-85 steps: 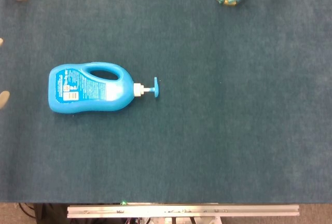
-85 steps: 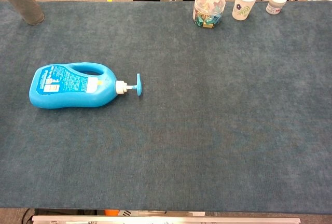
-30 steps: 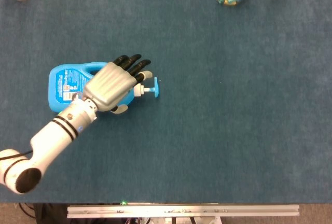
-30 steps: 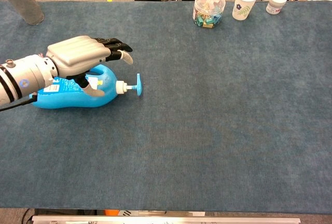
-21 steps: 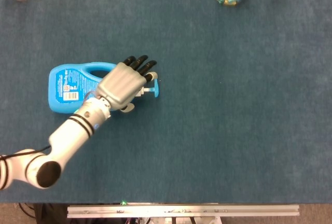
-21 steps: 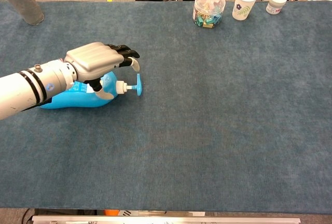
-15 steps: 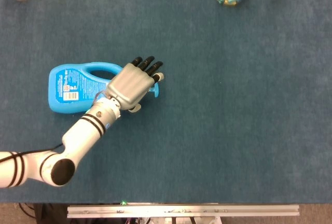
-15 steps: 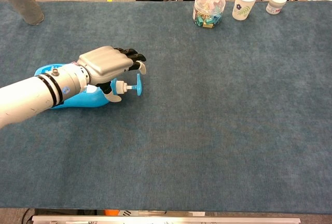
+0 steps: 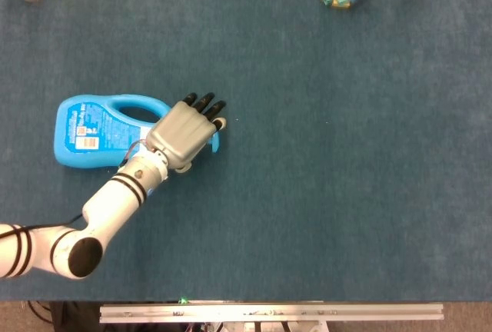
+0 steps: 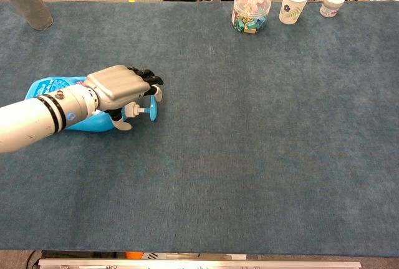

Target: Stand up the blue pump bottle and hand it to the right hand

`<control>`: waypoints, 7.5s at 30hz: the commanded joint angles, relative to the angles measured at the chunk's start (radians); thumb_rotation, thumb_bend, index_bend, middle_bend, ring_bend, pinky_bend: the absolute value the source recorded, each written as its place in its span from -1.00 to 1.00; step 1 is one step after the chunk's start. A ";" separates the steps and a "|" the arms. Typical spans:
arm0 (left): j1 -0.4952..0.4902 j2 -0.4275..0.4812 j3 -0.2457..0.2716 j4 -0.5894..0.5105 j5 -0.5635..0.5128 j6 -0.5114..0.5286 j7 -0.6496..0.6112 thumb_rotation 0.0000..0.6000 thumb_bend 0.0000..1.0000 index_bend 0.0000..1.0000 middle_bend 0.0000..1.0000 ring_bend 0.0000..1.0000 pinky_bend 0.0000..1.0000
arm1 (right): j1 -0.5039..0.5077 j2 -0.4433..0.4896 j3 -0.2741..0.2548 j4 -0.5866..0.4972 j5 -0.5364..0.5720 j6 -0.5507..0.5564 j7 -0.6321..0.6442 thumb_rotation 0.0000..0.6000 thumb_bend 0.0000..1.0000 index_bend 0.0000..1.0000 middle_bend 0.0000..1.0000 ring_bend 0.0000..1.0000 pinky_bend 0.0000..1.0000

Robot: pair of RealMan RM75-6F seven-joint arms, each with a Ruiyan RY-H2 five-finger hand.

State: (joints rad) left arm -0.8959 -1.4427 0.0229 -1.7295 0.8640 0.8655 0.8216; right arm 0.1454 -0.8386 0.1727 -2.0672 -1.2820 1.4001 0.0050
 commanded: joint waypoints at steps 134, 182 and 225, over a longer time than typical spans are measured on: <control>0.171 0.351 -0.119 -0.020 0.431 -0.045 -0.957 1.00 -0.24 0.57 -0.03 -0.33 -0.23 | 0.043 0.071 0.019 -0.070 -0.011 -0.057 0.052 1.00 -0.61 -0.49 -0.39 -0.59 -0.47; 0.094 0.234 -0.105 0.371 0.756 0.145 -2.225 1.00 -0.24 0.43 -0.13 -0.43 -0.31 | 0.087 0.140 0.015 -0.092 0.004 -0.125 0.112 1.00 -0.61 -0.49 -0.39 -0.59 -0.47; 0.186 0.178 -0.125 0.381 0.683 0.238 -1.980 1.00 -0.23 -0.78 -0.86 -1.00 -0.63 | 0.094 0.127 0.007 -0.075 0.006 -0.140 0.132 1.00 -0.61 -0.49 -0.39 -0.59 -0.47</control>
State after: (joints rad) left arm -0.7072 -1.2722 -0.1060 -1.3407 1.5474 1.1129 -1.1697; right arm 0.2398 -0.7115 0.1798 -2.1428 -1.2761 1.2598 0.1371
